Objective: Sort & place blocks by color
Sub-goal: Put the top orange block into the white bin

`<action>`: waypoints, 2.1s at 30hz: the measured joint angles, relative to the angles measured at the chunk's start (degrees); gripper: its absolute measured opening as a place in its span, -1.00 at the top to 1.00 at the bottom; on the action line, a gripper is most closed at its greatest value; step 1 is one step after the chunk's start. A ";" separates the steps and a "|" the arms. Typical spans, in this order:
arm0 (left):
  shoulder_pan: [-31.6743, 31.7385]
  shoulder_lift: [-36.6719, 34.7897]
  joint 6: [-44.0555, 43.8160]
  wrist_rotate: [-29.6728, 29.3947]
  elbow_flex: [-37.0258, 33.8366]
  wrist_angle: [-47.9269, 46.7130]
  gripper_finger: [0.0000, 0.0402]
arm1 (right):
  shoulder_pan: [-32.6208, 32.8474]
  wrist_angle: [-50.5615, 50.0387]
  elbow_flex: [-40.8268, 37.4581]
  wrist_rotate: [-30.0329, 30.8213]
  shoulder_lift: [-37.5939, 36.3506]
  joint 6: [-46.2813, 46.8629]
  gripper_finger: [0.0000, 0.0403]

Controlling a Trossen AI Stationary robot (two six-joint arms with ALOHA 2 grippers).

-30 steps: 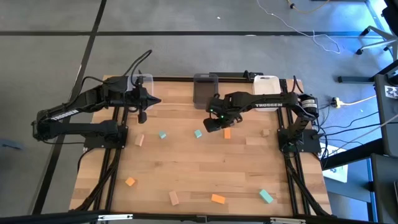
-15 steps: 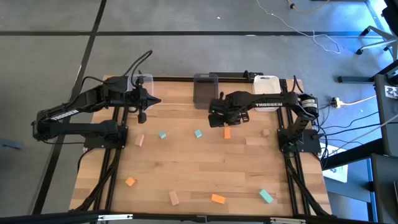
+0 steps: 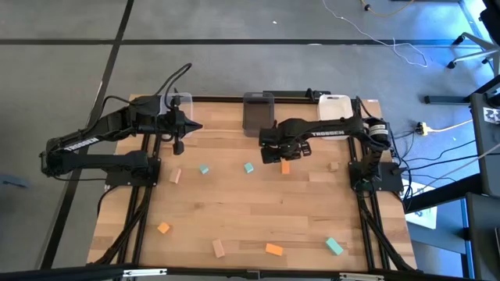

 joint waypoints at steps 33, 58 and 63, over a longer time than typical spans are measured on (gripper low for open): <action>0.00 0.00 -0.05 -0.02 0.00 0.02 1.00 | -0.81 0.17 -0.04 1.96 5.84 -1.29 0.05; 0.01 0.01 -0.25 -0.02 0.00 0.02 1.00 | 0.26 5.37 -5.43 1.71 5.42 2.27 0.05; 0.00 0.01 -0.07 -0.02 0.00 0.03 1.00 | 0.25 12.53 -7.47 0.37 5.70 1.95 0.05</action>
